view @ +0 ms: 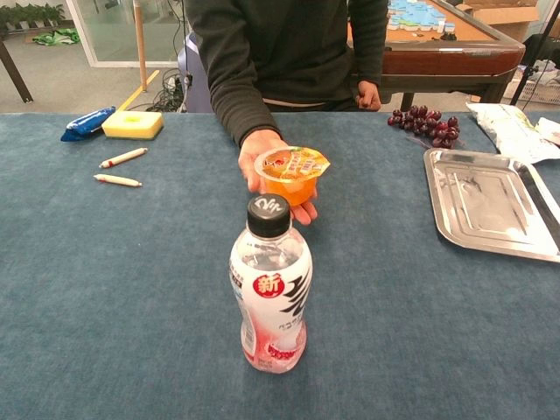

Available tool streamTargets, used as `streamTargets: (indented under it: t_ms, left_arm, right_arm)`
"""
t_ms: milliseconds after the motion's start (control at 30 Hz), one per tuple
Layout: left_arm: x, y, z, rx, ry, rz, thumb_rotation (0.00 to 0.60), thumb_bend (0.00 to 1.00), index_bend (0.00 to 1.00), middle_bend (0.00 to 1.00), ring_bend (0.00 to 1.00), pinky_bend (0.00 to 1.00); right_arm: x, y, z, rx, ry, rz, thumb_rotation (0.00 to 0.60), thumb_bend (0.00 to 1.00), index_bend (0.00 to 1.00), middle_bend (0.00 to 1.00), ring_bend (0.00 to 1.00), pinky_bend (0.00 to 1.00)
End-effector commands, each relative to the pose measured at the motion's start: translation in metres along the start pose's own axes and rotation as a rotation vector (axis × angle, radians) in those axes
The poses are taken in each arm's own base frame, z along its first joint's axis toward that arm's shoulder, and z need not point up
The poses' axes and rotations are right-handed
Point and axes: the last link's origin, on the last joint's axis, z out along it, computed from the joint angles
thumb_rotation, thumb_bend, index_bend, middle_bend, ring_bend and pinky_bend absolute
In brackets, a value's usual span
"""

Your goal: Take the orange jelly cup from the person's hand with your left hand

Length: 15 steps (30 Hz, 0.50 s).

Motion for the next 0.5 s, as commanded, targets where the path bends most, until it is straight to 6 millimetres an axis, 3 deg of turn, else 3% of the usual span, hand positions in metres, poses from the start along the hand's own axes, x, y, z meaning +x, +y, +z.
streamTargets:
  t_ms: [33, 267, 500]
  left_arm:
    - [-0.001, 0.000, 0.000, 0.003, 0.000, -0.007, 0.600, 0.20, 0.00, 0.00, 0.00, 0.15]
    - [-0.002, 0.003, 0.001, -0.021, 0.001, -0.021, 0.600, 0.20, 0.00, 0.00, 0.00, 0.15]
    - [-0.003, 0.006, 0.016, -0.094, -0.013, -0.071, 0.600, 0.20, 0.00, 0.00, 0.00, 0.15]
  right_arm:
    - [0.000, 0.000, -0.001, 0.000, 0.004, 0.004, 0.600, 0.19, 0.09, 0.10, 0.00, 0.09]
    - [0.006, 0.001, -0.005, 0.004, 0.030, 0.002, 0.600, 0.19, 0.09, 0.10, 0.00, 0.09]
    - [0.010, 0.000, -0.006, 0.012, 0.064, 0.006, 0.600, 0.19, 0.09, 0.10, 0.00, 0.09]
